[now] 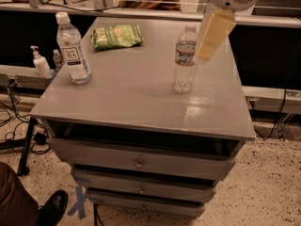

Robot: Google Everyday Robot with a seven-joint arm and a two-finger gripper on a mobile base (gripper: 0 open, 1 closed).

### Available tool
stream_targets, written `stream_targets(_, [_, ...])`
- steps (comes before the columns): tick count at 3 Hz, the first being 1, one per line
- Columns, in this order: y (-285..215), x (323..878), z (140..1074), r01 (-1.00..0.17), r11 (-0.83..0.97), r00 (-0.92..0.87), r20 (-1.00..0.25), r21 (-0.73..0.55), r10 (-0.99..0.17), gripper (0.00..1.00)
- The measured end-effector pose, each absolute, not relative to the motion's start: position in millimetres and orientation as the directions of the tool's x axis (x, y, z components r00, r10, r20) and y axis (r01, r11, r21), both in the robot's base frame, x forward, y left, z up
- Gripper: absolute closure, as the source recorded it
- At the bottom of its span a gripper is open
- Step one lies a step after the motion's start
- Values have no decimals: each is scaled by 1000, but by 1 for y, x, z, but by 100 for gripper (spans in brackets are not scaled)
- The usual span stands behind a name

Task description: Move green jalapeno chip bag near blue plastic bottle

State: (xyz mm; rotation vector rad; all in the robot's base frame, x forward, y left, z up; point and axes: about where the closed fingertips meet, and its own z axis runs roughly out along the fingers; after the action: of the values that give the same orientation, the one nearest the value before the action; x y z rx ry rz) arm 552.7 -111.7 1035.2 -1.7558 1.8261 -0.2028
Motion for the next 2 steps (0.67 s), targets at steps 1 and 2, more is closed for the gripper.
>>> stream_targets(1, [-80,572,1057,-836,111,89,-332,-537,-939,0])
stream_targets(2, [-49,587,1050,-843,147,89,-404,-517,-910,0])
